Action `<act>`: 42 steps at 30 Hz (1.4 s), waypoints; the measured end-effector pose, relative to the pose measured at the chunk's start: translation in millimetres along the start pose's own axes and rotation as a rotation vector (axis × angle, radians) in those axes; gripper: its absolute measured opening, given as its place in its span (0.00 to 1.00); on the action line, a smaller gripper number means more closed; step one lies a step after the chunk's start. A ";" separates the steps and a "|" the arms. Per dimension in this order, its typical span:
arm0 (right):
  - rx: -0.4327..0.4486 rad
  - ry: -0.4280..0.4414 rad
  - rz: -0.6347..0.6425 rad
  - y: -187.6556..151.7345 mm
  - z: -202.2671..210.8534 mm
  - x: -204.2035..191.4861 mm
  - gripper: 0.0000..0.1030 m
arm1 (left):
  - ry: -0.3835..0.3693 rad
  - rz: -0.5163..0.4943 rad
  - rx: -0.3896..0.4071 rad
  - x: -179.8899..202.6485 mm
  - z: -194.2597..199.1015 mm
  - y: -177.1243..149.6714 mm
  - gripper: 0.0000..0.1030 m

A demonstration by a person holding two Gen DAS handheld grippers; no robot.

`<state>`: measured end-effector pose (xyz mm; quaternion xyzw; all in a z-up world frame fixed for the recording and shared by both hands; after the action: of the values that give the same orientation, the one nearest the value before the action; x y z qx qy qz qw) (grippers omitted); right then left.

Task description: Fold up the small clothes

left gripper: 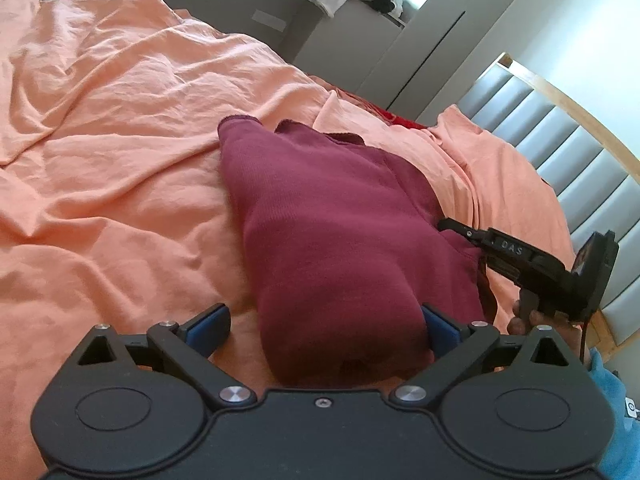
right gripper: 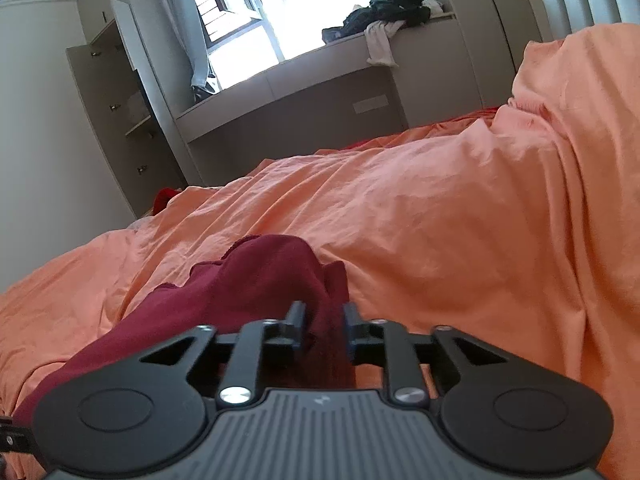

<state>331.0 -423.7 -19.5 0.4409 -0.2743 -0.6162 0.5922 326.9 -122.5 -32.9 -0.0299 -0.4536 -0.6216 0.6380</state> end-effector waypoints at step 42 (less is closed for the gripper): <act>-0.042 0.105 0.608 -54.2 99.6 -115.4 0.05 | 0.162 -0.035 0.138 -10.0 28.6 -8.4 1.00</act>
<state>207.7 -321.9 5.0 0.3575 -0.3499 -0.3927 0.7717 306.4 -99.5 -26.8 0.0725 -0.4426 -0.6004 0.6621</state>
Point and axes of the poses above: each gripper's, at about its wrist camera, not at the fingertips, and z roughly against the way its jaws point, x to its right, y to its top, the point moved 6 cm from there along -z, roughly the way its jaws point, and after that the axes turned 11 degrees about z, right-handed, at the moved point
